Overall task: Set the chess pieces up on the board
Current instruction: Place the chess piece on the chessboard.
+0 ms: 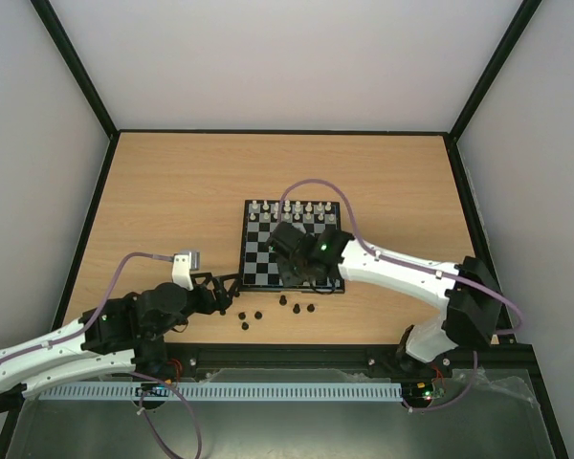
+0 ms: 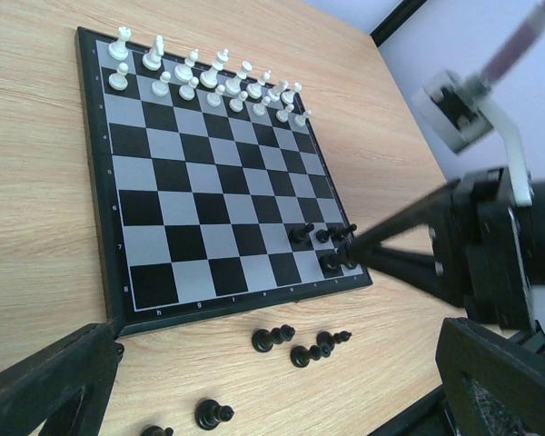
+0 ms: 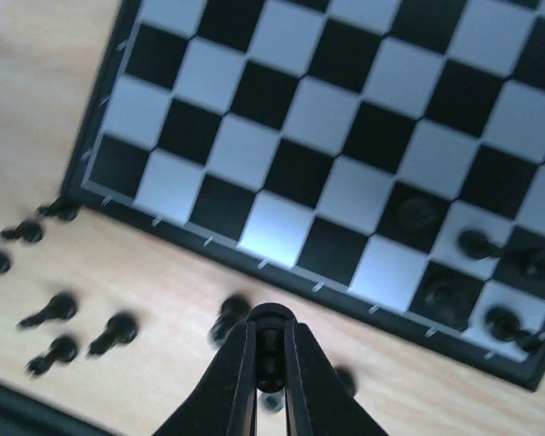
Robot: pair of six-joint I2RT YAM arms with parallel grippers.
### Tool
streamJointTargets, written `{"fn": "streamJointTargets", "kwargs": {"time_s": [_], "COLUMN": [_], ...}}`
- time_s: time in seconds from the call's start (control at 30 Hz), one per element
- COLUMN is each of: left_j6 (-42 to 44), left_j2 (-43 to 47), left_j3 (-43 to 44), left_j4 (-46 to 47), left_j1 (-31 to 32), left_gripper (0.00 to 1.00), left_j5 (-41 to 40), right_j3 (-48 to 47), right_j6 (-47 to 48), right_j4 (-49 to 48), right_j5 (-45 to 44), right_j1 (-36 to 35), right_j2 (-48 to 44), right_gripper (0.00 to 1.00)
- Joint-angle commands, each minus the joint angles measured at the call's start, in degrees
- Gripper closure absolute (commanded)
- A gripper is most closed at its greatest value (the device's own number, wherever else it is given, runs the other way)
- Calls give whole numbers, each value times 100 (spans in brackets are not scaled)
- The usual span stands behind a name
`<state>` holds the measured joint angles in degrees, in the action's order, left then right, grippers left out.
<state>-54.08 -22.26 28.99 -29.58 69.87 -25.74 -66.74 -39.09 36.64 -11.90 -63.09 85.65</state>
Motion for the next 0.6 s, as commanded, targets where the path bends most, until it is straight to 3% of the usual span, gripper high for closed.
{"fn": "streamJointTargets", "kwargs": {"time_s": [0.0, 0.23, 0.57], "left_j6": [30, 30, 17], "left_j2": [-106, -94, -129], "left_j3": [85, 86, 89], "left_j4": [-65, -60, -82], "left_j1": [53, 53, 53], "left_gripper": [1, 1, 1], "left_j5": [-54, -49, -76], "right_j3": [-222, -500, -673], "right_j6": [594, 989, 1114], "right_j4": [417, 139, 3], "right_j5": [-24, 171, 221], "right_j1": [549, 1056, 1165], "right_j2": [332, 1278, 1910], "right_gripper": [94, 94, 93]}}
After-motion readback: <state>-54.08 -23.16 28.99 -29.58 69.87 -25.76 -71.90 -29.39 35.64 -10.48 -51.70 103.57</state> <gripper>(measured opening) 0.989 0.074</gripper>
